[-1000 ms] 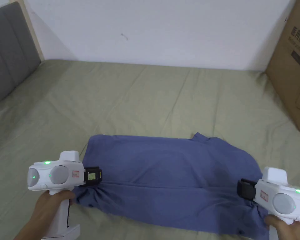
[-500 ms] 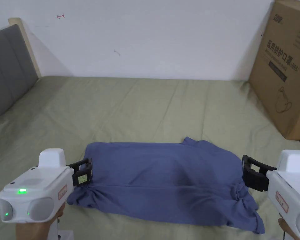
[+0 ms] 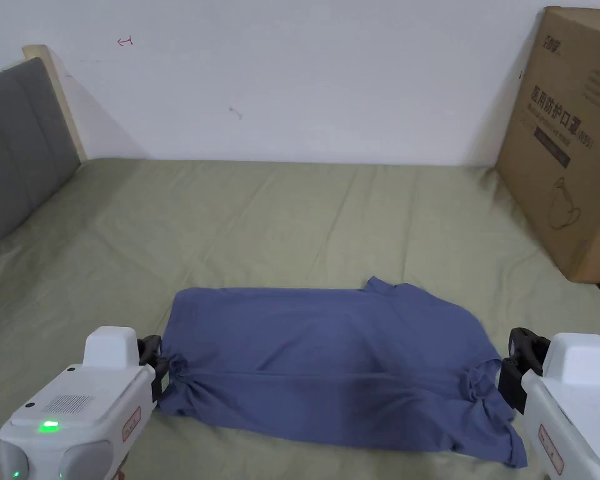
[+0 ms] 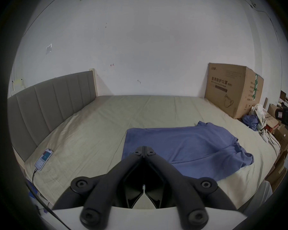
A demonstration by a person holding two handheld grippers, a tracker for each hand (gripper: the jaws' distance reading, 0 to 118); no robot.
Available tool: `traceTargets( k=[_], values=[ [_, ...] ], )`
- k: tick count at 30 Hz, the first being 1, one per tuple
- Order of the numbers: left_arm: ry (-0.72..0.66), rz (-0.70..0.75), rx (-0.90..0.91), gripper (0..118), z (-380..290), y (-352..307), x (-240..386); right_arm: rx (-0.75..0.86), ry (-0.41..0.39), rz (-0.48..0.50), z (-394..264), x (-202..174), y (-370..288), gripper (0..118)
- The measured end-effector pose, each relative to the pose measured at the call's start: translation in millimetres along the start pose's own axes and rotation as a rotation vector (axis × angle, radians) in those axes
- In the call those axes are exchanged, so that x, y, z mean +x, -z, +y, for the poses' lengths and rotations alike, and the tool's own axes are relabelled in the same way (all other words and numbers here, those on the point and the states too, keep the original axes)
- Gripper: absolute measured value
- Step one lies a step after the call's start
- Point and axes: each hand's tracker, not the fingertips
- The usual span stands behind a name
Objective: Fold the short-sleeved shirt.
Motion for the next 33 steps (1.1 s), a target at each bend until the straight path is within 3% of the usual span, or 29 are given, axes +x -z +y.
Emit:
traceTargets(
  k=[6,8,10,12,13,14,18,20,21,22,24,26,27,28,29,30,31,32,33],
  values=[
    [-0.066,-0.029,-0.259,0,-5.3,69.0,-24.2,-0.028,-0.001,0.004,-2.6,0.7,12.3,0],
    [-0.088,-0.023,-0.326,10,-11.3,92.8,-31.6,-0.040,-0.003,0.000,-4.0,2.7,17.3,0],
    [-0.118,-0.005,-0.408,43,-18.3,117.1,-40.6,-0.054,0.002,-0.002,-5.7,4.0,21.7,0],
    [-0.161,0.027,-0.485,83,-25.5,138.9,-47.4,-0.068,0.003,-0.006,-7.9,6.6,26.9,0],
    [-0.184,0.039,-0.516,92,-29.6,148.9,-50.2,-0.076,0.001,-0.010,-9.0,6.2,29.0,0],
    [-0.186,0.053,-0.543,92,-32.7,157.5,-51.9,-0.082,0.000,-0.015,-10.3,7.1,31.3,0],
    [-0.154,0.079,-0.600,88,-48.4,180.5,-51.0,-0.117,0.008,-0.028,-16.2,10.7,41.8,0],
    [-0.119,0.082,-0.633,65,-58.2,186.8,-48.2,-0.135,0.016,-0.031,-19.5,13.2,46.8,0],
    [-0.096,0.066,-0.653,43,-62.9,189.2,-46.6,-0.145,0.017,-0.035,-21.0,13.5,49.0,0],
    [-0.095,0.023,-0.671,36,-66.6,190.7,-45.1,-0.155,0.018,-0.038,-23.0,15.1,51.7,0],
    [-0.100,0.030,-0.632,34,-67.2,182.0,-39.4,-0.185,0.033,-0.043,-28.1,20.0,58.2,0],
    [-0.094,-0.043,-0.602,9,-61.3,177.9,-34.0,-0.247,0.067,-0.051,-35.4,25.2,68.4,0],
    [-0.082,-0.024,-0.600,7,-61.5,171.3,-32.2,-0.293,0.083,-0.052,-41.1,29.4,76.9,3],
    [-0.039,-0.017,-0.569,6,-58.9,167.4,-30.5,-0.333,0.082,-0.073,-47.5,33.0,85.3,10],
    [-0.018,-0.026,-0.543,6,-55.9,162.6,-30.0,-0.384,0.081,-0.076,-54.3,35.9,95.0,27],
    [-0.021,-0.027,-0.535,6,-54.0,157.9,-30.9,-0.443,0.070,-0.082,-62.3,38.9,105.1,60],
    [-0.028,-0.033,-0.528,6,-51.4,153.1,-33.1,-0.497,0.079,-0.082,-72.9,41.9,115.6,81],
    [-0.035,-0.040,-0.518,6,-48.1,149.4,-34.4,-0.538,0.077,-0.083,-82.1,44.0,123.5,92],
    [-0.041,-0.042,-0.507,6,-44.3,145.9,-35.7,-0.559,0.086,-0.093,-92.9,45.1,131.8,93]
  ],
)
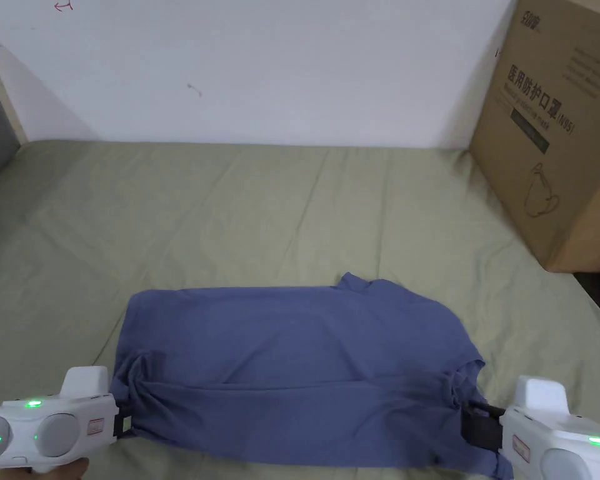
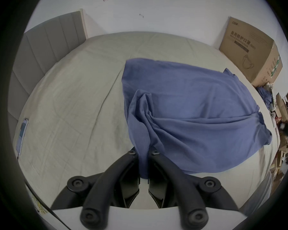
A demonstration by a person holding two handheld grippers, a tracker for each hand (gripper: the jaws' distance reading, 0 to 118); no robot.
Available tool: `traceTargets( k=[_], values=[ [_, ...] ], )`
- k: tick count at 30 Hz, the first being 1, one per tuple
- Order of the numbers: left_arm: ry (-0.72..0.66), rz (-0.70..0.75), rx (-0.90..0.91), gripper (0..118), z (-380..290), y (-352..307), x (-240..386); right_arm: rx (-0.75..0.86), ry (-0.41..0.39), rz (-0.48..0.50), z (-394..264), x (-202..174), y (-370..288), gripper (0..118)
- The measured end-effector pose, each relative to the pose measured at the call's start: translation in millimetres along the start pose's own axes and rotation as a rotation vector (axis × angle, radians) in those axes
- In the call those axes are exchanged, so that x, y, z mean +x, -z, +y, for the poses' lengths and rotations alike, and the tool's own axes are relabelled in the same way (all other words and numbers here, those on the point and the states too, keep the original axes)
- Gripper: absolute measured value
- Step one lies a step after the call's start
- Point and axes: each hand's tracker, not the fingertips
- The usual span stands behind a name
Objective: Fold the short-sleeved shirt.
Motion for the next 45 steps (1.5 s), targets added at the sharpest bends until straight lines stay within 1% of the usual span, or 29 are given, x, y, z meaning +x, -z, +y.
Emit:
traceTargets(
  k=[3,5,6,7,8,9,10,11,12,13,15,17,23,27,30,32,35,37,38,39,40,41,42,43,44,45],
  values=[
    [-0.014,-0.022,0.016,6,2.2,-10.4,-3.1,-0.116,0.011,-0.006,-11.6,1.7,30.6,93],
    [-0.022,-0.025,0.017,6,2.4,-13.0,-4.3,-0.170,0.024,-0.003,-21.1,-1.6,40.2,87],
    [-0.025,-0.028,0.017,6,1.4,-10.9,-6.0,-0.197,0.040,0.014,-25.5,-1.2,44.9,81],
    [-0.027,-0.029,0.014,6,0.7,-10.8,-6.4,-0.220,0.053,0.040,-29.4,-1.3,47.8,73],
    [-0.029,-0.029,0.011,6,-0.1,-10.9,-6.9,-0.232,0.071,0.073,-34.6,7.3,60.8,60],
    [-0.034,-0.029,0.008,6,-1.1,-11.3,-7.7,-0.208,0.098,0.097,-36.7,9.0,58.6,44],
    [-0.039,-0.031,0.005,6,-2.3,-9.5,-9.1,-0.181,0.095,0.077,-35.7,9.0,51.4,23],
    [-0.045,-0.033,0.004,6,-3.4,-10.5,-10.2,-0.163,0.085,0.070,-34.0,9.1,45.9,6],
    [-0.059,-0.040,0.005,6,-4.6,-11.8,-12.0,-0.122,0.089,0.124,-34.0,7.8,35.3,6],
    [-0.071,-0.043,0.004,6,-5.3,-12.9,-13.4,-0.127,0.101,0.109,-32.7,9.4,28.3,6],
    [-0.098,-0.054,0.005,5,-7.3,-16.8,-17.2,-0.063,0.115,0.122,-31.6,14.5,11.1,6],
    [-0.120,-0.069,0.009,5,-10.1,-23.5,-22.6,-0.042,0.131,0.134,-31.3,13.6,-15.8,6],
    [-0.133,-0.084,0.006,5,-30.3,-49.7,-38.3,-0.004,0.119,0.143,-48.3,27.4,-58.3,6],
    [-0.158,-0.092,-0.010,5,-61.1,-62.7,-48.0,-0.038,0.113,0.145,-72.1,32.6,-62.0,6],
    [-0.200,-0.091,-0.048,5,-85.0,-54.8,-54.7,-0.101,0.111,0.132,-92.2,32.7,-46.5,6],
    [-0.226,-0.090,-0.066,5,-96.0,-46.4,-56.9,-0.137,0.095,0.107,-102.6,30.4,-31.8,6],
    [-0.236,-0.075,-0.094,6,-104.3,-32.0,-55.5,-0.177,0.120,0.103,-111.2,30.1,-18.3,6],
    [-0.247,-0.069,-0.096,6,-105.0,-30.2,-53.6,-0.167,0.131,0.095,-111.6,29.7,-17.0,6],
    [-0.248,-0.065,-0.094,8,-102.3,-32.9,-49.5,-0.163,0.131,0.092,-110.1,29.2,-19.3,8],
    [-0.245,-0.063,-0.092,19,-101.0,-34.9,-48.3,-0.158,0.131,0.088,-107.3,28.6,-23.4,15],
    [-0.233,-0.056,-0.092,32,-99.5,-37.2,-46.7,-0.153,0.129,0.072,-102.1,19.4,-37.8,27],
    [-0.222,-0.040,-0.101,49,-96.6,-40.1,-44.6,-0.148,0.118,0.049,-98.0,18.0,-43.4,41],
    [-0.212,-0.010,-0.110,74,-94.7,-43.6,-42.2,-0.124,0.106,0.036,-92.0,17.1,-52.4,59],
    [-0.212,-0.005,-0.101,87,-91.4,-49.4,-40.4,-0.081,0.098,0.036,-85.3,17.7,-60.5,68],
    [-0.214,-0.009,-0.075,93,-87.4,-58.9,-38.6,-0.037,0.097,0.049,-77.4,18.1,-69.3,70],
    [-0.215,-0.033,-0.012,94,-81.3,-70.6,-36.0,0.006,0.096,0.060,-67.8,16.9,-80.6,70]
  ],
)
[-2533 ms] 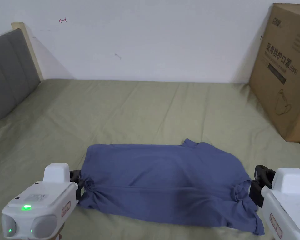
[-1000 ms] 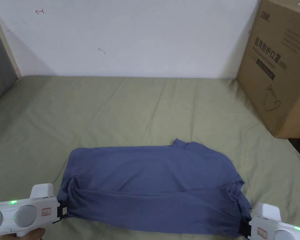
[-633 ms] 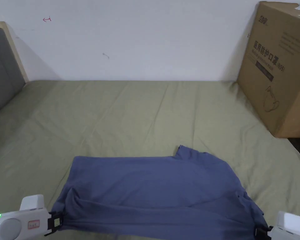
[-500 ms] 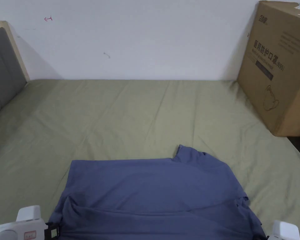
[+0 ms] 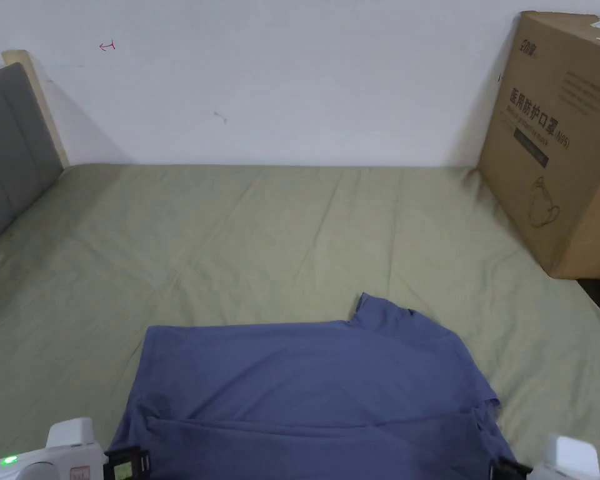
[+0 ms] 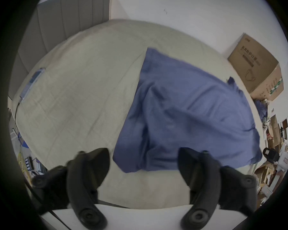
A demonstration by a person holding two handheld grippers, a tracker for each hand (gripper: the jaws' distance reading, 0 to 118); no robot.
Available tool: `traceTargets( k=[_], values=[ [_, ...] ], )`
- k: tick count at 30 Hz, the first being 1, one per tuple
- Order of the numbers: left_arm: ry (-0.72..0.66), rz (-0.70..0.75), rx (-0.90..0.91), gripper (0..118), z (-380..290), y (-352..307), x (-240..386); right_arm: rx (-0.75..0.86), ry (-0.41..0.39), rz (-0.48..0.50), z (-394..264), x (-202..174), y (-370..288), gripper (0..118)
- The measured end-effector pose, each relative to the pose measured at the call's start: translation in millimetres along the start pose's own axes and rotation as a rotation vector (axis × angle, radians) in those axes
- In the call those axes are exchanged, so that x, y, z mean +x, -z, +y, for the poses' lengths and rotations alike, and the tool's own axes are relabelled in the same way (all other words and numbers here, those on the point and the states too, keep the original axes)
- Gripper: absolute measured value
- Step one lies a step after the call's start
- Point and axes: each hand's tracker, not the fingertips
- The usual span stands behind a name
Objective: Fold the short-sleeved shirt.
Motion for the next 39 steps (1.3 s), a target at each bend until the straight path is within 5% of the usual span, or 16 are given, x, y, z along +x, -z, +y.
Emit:
traceTargets(
  k=[7,15,17,20,21,22,23,34,39],
  values=[
    [0.080,-0.071,0.377,94,38.3,-89.0,55.2,0.356,-0.074,0.073,60.8,-34.6,-83.9,70],
    [0.173,-0.079,0.703,89,56.4,-138.2,108.5,0.613,-0.167,0.043,90.1,-73.6,-124.2,70],
    [0.186,-0.074,0.744,81,57.0,-137.0,115.4,0.638,-0.184,0.016,91.4,-81.1,-125.4,70],
    [0.203,-0.070,0.774,34,56.5,-132.5,122.5,0.654,-0.186,0.009,92.3,-90.0,-122.1,57],
    [0.214,-0.072,0.780,12,58.1,-127.9,123.3,0.659,-0.188,0.008,92.9,-91.8,-120.4,35],
    [0.220,-0.077,0.776,1,59.3,-125.1,124.1,0.662,-0.188,0.011,94.0,-93.4,-117.8,9],
    [0.227,-0.085,0.773,0,59.3,-122.9,125.4,0.670,-0.194,-0.003,95.3,-95.0,-114.0,0],
    [0.269,-0.050,0.533,0,125.2,-44.2,107.4,0.616,-0.197,0.026,123.4,-101.9,-67.5,0],
    [0.123,-0.127,0.267,0,186.9,39.0,72.0,0.585,-0.207,0.018,136.1,-109.3,-42.2,0]
  ],
)
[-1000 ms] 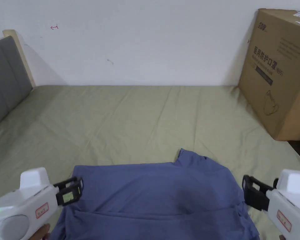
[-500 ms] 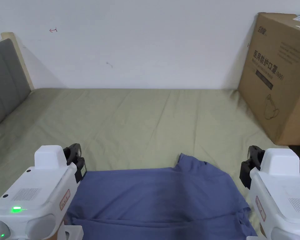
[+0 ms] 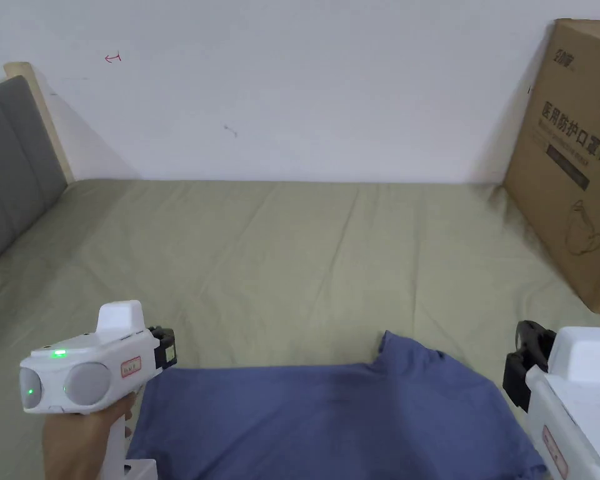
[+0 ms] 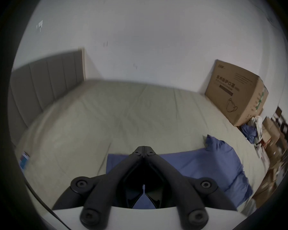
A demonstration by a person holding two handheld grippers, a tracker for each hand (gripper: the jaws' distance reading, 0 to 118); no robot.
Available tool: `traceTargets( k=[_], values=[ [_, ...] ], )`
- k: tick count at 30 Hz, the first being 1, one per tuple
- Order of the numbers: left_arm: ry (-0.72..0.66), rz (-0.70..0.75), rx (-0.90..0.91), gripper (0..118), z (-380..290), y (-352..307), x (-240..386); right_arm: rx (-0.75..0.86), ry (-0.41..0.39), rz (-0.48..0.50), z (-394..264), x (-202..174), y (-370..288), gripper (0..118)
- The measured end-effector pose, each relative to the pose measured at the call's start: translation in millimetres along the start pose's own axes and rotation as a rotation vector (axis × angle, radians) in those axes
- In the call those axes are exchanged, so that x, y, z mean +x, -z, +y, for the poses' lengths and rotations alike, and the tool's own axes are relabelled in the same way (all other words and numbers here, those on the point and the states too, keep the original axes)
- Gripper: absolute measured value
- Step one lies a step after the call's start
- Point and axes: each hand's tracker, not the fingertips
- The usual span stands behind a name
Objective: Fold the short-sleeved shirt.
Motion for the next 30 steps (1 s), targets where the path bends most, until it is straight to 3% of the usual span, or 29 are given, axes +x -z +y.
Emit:
traceTargets(
  k=[3,5,9,10,14,15,16,18,20,21,23,27,29,30],
  values=[
    [-0.088,-0.010,-0.081,1,7.9,46.7,-29.7,-0.040,-0.003,-0.004,-6.0,0.3,17.3,0],
    [-0.057,0.041,-0.118,13,9.7,72.6,-40.1,-0.064,-0.004,-0.012,-10.7,-2.0,28.6,0],
    [-0.014,0.109,-0.245,90,5.6,117.2,-50.7,-0.112,0.000,-0.023,-22.9,-3.2,48.3,0],
    [-0.004,0.126,-0.264,94,2.0,124.0,-51.9,-0.122,-0.002,-0.026,-26.5,-3.3,52.0,0],
    [0.017,0.145,-0.306,92,-10.1,145.1,-55.1,-0.165,-0.012,-0.031,-37.7,-5.1,65.0,0],
    [0.019,0.158,-0.327,86,-12.9,151.0,-55.5,-0.174,-0.010,-0.029,-40.6,-4.9,67.2,0],
    [0.024,0.162,-0.347,77,-15.6,156.1,-55.3,-0.182,-0.009,-0.028,-42.2,-5.7,70.6,0],
    [0.042,0.146,-0.381,32,-23.3,162.9,-54.5,-0.199,-0.008,-0.029,-45.8,-5.1,74.6,0],
    [0.047,0.114,-0.396,24,-27.3,165.4,-49.3,-0.211,-0.007,-0.028,-46.9,-4.2,79.3,0],
    [0.062,0.140,-0.360,6,-26.6,161.7,-45.9,-0.220,-0.003,-0.026,-47.8,-2.4,82.2,0],
    [0.024,0.073,-0.336,3,-25.4,153.8,-43.6,-0.242,0.015,-0.020,-49.6,3.5,90.1,0],
    [0.057,0.069,-0.203,3,-22.6,124.9,-32.6,-0.356,0.039,-0.033,-56.5,18.6,127.3,8],
    [0.071,0.039,-0.175,3,-20.2,108.9,-27.7,-0.401,0.043,-0.041,-62.6,27.2,155.2,51],
    [0.075,0.028,-0.159,3,-20.4,96.0,-22.0,-0.443,0.041,-0.032,-66.2,31.7,170.7,83]
  ],
)
